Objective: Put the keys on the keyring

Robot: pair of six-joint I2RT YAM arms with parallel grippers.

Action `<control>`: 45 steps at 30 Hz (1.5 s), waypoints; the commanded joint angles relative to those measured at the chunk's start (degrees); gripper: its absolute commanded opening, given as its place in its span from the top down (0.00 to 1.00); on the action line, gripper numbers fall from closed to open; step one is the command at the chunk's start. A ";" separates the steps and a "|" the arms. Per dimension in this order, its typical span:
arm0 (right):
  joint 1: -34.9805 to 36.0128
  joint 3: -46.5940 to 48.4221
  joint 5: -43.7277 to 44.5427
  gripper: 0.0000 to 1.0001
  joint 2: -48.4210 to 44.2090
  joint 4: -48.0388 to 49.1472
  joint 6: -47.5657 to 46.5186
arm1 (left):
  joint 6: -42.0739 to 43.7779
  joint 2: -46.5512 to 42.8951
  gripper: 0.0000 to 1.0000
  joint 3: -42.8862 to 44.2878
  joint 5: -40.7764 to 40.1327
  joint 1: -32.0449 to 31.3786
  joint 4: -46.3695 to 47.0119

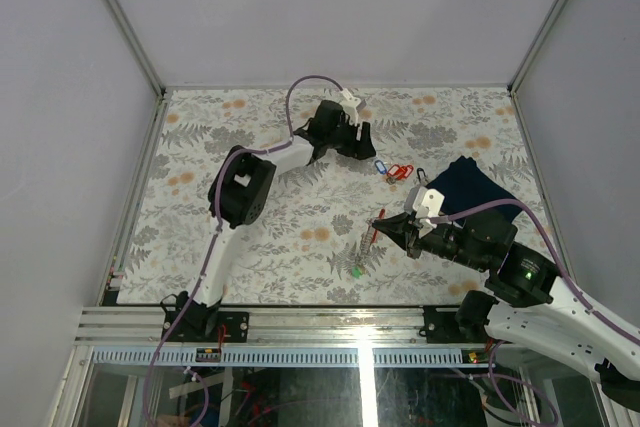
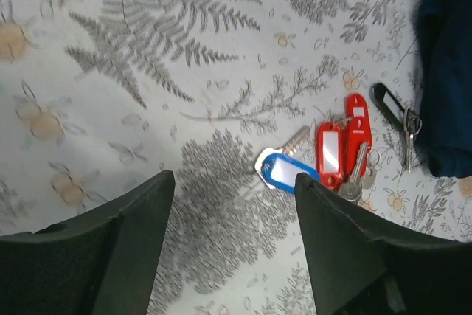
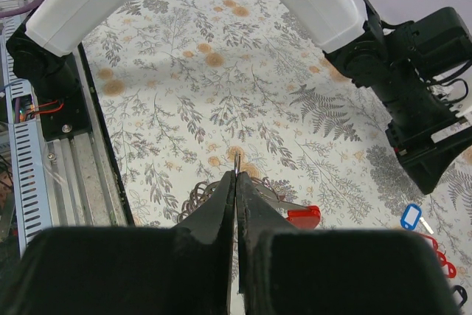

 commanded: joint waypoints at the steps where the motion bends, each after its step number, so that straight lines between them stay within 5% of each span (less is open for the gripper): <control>1: 0.17 1.51 -0.91 1.00 -0.49 3.53 0.68 | 3.43 5.01 0.34 7.22 14.32 2.55 0.98; 10: 0.16 1.73 -1.09 1.00 -0.57 3.68 1.04 | 3.39 12.16 0.35 19.90 15.84 2.24 -10.34; 37: 0.17 1.55 -1.53 1.00 0.28 4.42 1.05 | 5.77 12.79 0.63 17.46 17.97 0.18 -14.45; 45: 0.18 1.44 -1.62 1.00 0.37 4.52 1.04 | 6.94 12.12 0.94 16.61 18.08 0.19 -14.76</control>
